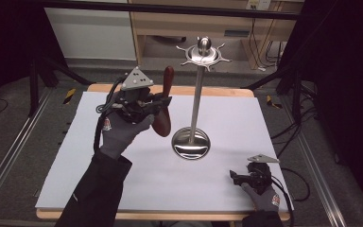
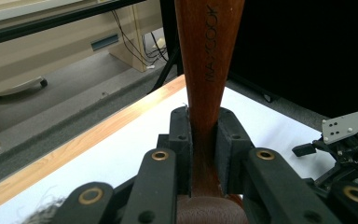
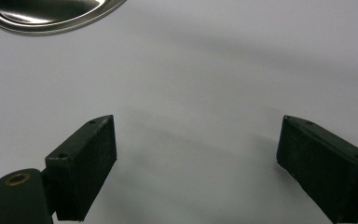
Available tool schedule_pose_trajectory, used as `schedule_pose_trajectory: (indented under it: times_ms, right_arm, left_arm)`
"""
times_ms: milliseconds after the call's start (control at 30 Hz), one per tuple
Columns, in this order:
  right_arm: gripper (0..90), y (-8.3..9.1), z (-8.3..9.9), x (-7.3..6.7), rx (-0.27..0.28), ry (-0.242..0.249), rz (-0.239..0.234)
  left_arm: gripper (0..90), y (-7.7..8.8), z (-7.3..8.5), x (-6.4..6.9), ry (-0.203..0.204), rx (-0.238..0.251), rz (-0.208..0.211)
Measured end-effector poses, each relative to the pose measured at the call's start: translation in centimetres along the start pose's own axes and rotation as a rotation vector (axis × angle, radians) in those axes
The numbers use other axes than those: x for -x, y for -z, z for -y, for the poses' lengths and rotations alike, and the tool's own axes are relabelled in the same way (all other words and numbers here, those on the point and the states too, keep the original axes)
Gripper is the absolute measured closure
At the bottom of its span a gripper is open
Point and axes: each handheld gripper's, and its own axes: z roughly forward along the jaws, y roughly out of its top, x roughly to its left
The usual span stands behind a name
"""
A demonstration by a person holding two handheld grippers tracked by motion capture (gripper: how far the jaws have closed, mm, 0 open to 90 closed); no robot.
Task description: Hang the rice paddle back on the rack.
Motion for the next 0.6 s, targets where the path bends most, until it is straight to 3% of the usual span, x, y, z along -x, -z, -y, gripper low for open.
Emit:
schedule_pose_trajectory:
  times_ms: [600]
  right_arm:
    - [12.2,0.0,0.0,0.0,0.0,0.0,-0.002]
  left_arm:
    - [78.2,-1.1,-1.4,-0.2,-0.001,-0.013,-0.011]
